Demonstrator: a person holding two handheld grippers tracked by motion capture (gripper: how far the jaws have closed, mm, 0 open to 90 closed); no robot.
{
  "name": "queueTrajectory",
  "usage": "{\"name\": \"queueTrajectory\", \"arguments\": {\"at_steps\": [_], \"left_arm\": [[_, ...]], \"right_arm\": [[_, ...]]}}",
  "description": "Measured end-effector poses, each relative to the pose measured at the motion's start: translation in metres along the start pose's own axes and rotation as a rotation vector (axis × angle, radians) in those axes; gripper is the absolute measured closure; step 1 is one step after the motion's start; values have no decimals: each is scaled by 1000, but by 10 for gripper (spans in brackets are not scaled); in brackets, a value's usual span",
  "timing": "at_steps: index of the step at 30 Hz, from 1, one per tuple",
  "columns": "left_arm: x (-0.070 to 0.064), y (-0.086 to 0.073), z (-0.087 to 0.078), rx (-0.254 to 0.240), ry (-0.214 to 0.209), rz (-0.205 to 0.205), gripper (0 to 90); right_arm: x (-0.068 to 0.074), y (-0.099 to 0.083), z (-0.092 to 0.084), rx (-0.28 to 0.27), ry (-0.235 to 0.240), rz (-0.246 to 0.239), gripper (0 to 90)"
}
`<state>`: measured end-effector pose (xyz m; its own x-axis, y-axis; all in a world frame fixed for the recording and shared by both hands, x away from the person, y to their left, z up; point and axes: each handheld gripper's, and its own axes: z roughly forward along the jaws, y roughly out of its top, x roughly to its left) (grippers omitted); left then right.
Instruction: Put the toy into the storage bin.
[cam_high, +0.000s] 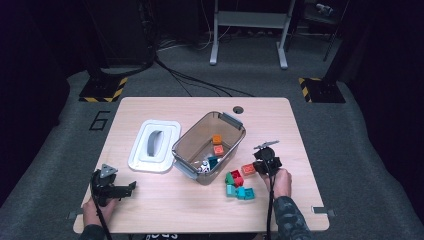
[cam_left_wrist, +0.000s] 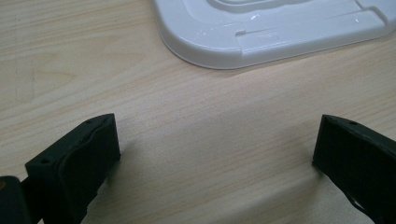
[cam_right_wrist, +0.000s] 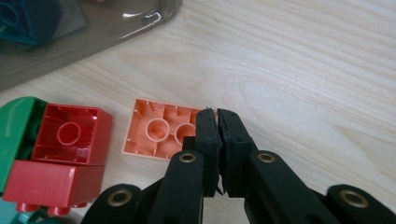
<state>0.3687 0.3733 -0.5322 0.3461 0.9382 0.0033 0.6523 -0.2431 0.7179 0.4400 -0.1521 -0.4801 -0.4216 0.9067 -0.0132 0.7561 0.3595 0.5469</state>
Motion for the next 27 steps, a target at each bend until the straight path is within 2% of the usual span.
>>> {"name": "queueTrajectory", "arguments": {"at_steps": [3, 6, 7, 8, 9, 11, 13, 15, 17, 20, 22, 23, 25, 27], "left_arm": [[0, 0, 0, 3, -3, 1, 3], [0, 0, 0, 1, -1, 1, 3], [0, 0, 0, 2, -2, 2, 3], [0, 0, 0, 2, -1, 2, 3], [0, 0, 0, 2, -1, 2, 3], [0, 0, 0, -2, 2, 1, 3], [0, 0, -1, 10, -5, 4, 3], [0, 0, 0, 7, -2, 3, 3], [0, 0, -1, 8, -2, 3, 3], [0, 0, 0, 1, -1, 0, 3], [0, 0, 0, 2, -1, 1, 3], [0, 0, 0, 2, -1, 1, 3], [0, 0, 0, 3, -2, 1, 3], [0, 0, 0, 2, 0, 2, 3]], "right_arm": [[-4, -2, -2, 1, -10, 6, 854], [-6, -3, -4, -6, -9, 27, 733], [-8, -4, -6, -24, 8, 34, 616], [-8, -4, -6, -30, 10, 39, 539], [-6, -5, -8, -21, 12, 67, 450], [-6, -5, -9, -41, 16, 52, 313], [-2, -4, -8, -33, 22, 71, 211], [-1, -4, -6, -31, 23, 60, 150], [1, -3, -2, -17, 42, 80, 92], [6, -2, 2, -15, 43, 86, 51], [8, -1, 5, -4, 36, 86, 63], [10, -1, 6, 2, 36, 86, 135], [11, -1, 7, 6, 31, 80, 197], [12, 0, 8, 7, 27, 65, 301]]}}
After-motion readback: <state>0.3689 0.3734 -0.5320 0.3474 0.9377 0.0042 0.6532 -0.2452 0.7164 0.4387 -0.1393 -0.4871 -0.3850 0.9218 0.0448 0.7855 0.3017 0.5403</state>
